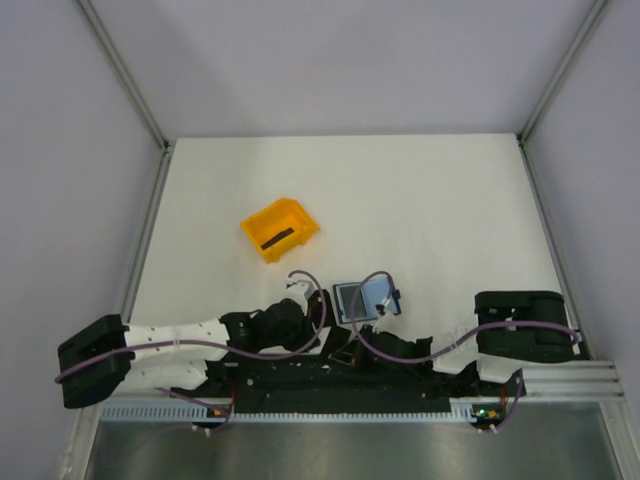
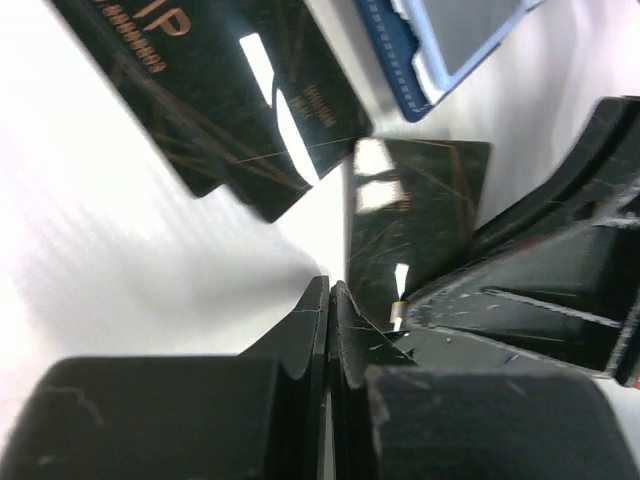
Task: Put the credit cards into the card holder
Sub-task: Pick up the credit card at the corner of the board.
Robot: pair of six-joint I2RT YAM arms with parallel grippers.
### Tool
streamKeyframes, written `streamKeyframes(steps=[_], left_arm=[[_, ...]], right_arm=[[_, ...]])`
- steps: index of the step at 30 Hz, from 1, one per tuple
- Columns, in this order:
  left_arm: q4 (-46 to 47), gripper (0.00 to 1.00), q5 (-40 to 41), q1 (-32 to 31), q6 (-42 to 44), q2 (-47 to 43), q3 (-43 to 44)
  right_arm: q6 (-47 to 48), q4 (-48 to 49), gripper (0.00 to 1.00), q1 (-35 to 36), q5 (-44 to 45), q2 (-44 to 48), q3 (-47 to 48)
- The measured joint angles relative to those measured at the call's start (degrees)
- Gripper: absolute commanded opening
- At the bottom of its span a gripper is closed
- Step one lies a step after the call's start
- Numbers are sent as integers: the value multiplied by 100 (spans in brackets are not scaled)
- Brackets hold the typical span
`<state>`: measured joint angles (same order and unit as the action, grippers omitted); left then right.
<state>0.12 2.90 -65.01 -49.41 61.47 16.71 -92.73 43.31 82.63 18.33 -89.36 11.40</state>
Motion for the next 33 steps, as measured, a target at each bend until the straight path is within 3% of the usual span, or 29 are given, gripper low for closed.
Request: streamKeyframes(steps=[2, 5, 10, 14, 17, 24, 33], left_arm=[[-315, 0, 144, 0, -24, -232, 4], [-1119, 9, 619, 0, -57, -933, 166], [-1884, 43, 1462, 2, -37, -2321, 706], [-1996, 67, 1950, 15, 68, -3112, 1165], [-1961, 76, 2083, 50, 146, -3403, 1390], [-1506, 79, 1416, 321, 203, -3366, 1475], [105, 78, -750, 1631, -13, -3187, 1475]], right_arm=[[-7, -98, 0, 111, 166, 155, -15], [118, -776, 0, 258, 435, 861, 4], [859, -2734, 0, 308, 962, 2474, 317], [1818, -3314, 0, 94, 1032, 3722, 455], [2686, -3469, 0, -415, 581, 4533, 455], [4041, -3615, 0, -1646, -1311, 5646, 678], [4304, -3128, 0, -2946, -3731, 4791, 1318]])
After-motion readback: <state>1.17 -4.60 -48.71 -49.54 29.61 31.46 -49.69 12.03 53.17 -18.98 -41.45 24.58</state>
